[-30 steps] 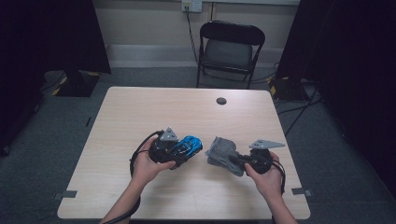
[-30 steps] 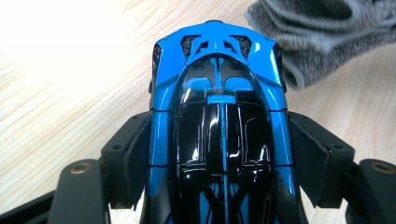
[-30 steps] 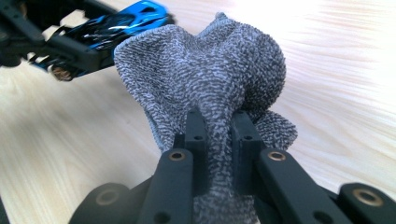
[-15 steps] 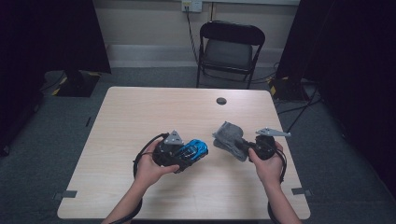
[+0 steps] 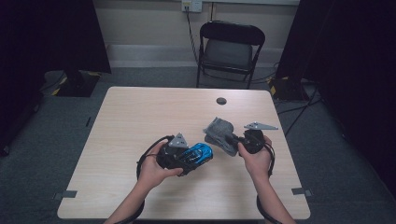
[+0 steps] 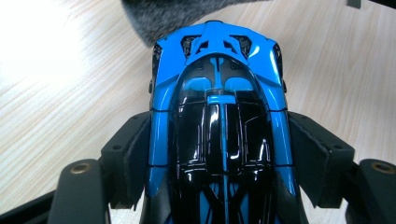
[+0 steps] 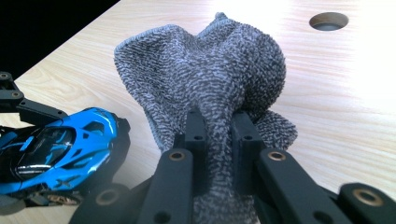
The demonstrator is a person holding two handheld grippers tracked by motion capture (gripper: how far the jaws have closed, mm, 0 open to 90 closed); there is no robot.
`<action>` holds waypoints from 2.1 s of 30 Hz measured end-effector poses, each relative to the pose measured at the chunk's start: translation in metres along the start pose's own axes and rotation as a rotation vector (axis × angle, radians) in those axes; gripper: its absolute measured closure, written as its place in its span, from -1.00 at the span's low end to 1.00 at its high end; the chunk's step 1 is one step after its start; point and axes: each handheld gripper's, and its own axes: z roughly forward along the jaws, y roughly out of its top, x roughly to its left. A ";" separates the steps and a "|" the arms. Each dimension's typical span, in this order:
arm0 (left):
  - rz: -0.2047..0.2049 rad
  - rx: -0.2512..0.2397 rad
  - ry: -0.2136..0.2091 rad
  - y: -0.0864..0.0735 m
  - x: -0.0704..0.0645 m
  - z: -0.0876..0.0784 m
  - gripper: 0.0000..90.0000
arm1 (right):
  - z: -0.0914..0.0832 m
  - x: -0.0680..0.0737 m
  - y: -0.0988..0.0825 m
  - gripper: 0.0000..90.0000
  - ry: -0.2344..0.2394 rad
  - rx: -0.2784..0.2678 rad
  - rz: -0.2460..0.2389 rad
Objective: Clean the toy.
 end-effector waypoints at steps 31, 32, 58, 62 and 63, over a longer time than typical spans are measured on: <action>-0.013 0.006 0.032 -0.005 0.008 -0.003 -0.37 | 0.015 0.023 -0.003 0.78 0.118 0.063 -0.072; -0.011 0.011 0.035 -0.005 0.008 -0.004 -0.37 | 0.015 0.023 -0.003 0.78 0.119 0.061 -0.074; -0.036 0.005 0.083 -0.010 0.017 -0.008 -0.37 | 0.000 0.022 -0.019 0.78 0.163 0.059 -0.073; -0.044 0.001 0.089 -0.011 0.020 -0.009 -0.37 | -0.001 0.024 -0.022 0.78 0.177 0.065 -0.080; -0.046 0.001 0.091 -0.011 0.020 -0.010 -0.37 | -0.001 0.024 -0.022 0.78 0.181 0.065 -0.079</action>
